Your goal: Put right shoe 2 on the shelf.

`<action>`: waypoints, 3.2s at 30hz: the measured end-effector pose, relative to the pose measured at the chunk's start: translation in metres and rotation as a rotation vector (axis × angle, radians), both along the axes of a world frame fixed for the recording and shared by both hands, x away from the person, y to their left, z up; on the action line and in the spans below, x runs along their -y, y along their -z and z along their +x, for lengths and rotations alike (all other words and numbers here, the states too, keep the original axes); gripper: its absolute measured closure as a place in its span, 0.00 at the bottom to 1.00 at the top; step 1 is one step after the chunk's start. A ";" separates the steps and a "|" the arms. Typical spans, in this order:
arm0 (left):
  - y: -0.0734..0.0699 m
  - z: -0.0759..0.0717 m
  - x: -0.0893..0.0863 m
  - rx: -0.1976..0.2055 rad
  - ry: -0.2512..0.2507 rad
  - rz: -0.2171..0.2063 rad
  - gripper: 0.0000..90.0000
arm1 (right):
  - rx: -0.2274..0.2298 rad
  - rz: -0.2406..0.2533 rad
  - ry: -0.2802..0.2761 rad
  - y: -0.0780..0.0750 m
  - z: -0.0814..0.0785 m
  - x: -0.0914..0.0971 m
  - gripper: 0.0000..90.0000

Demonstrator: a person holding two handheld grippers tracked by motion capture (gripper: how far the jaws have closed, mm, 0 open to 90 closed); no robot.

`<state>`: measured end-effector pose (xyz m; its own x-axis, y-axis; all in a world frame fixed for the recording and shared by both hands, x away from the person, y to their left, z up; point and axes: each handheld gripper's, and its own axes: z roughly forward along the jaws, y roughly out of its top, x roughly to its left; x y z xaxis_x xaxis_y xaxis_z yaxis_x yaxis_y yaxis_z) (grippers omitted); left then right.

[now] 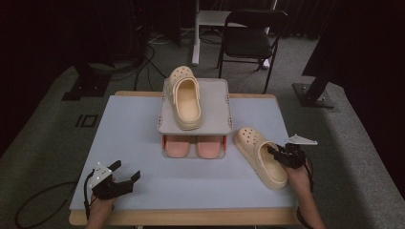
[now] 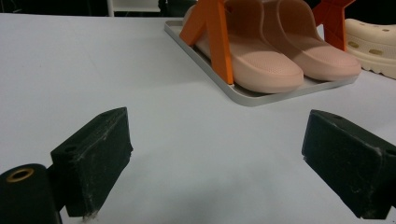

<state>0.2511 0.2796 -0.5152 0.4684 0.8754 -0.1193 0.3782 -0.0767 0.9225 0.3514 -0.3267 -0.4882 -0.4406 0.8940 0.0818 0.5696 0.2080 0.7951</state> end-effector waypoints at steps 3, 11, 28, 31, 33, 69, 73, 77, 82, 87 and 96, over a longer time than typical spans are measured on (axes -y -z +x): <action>0.000 0.000 0.000 -0.001 0.002 0.002 0.09 | 0.006 -0.006 -0.004 0.001 0.000 0.001 0.80; 0.001 0.002 0.002 -0.001 0.004 0.003 0.09 | 0.056 -0.056 -0.007 -0.002 -0.002 -0.003 0.84; 0.000 0.002 0.003 -0.002 0.007 0.001 0.09 | 0.091 -0.024 0.059 -0.038 0.002 0.004 0.85; 0.000 0.002 0.003 0.000 0.007 0.003 0.09 | 0.096 -0.023 0.073 -0.047 0.003 0.005 0.85; 0.000 0.002 0.003 0.001 0.007 0.004 0.09 | 0.097 -0.023 0.087 -0.054 0.004 0.005 0.85; -0.002 0.001 0.002 0.007 0.007 -0.002 0.09 | 0.154 0.000 0.152 -0.151 0.030 -0.028 0.85; -0.002 0.000 0.001 0.004 0.005 -0.003 0.09 | 0.167 0.005 0.147 -0.157 0.032 -0.034 0.85; -0.002 0.000 0.001 0.004 0.003 -0.002 0.09 | 0.171 0.004 0.147 -0.162 0.035 -0.041 0.85; -0.002 0.000 0.001 0.008 0.003 -0.003 0.09 | 0.176 0.021 0.148 -0.168 0.040 -0.049 0.85; -0.002 0.000 0.000 0.007 0.004 -0.004 0.09 | 0.184 0.016 0.147 -0.174 0.045 -0.058 0.85; -0.002 0.000 0.000 0.007 0.006 -0.002 0.09 | 0.201 0.021 0.137 -0.183 0.052 -0.077 0.85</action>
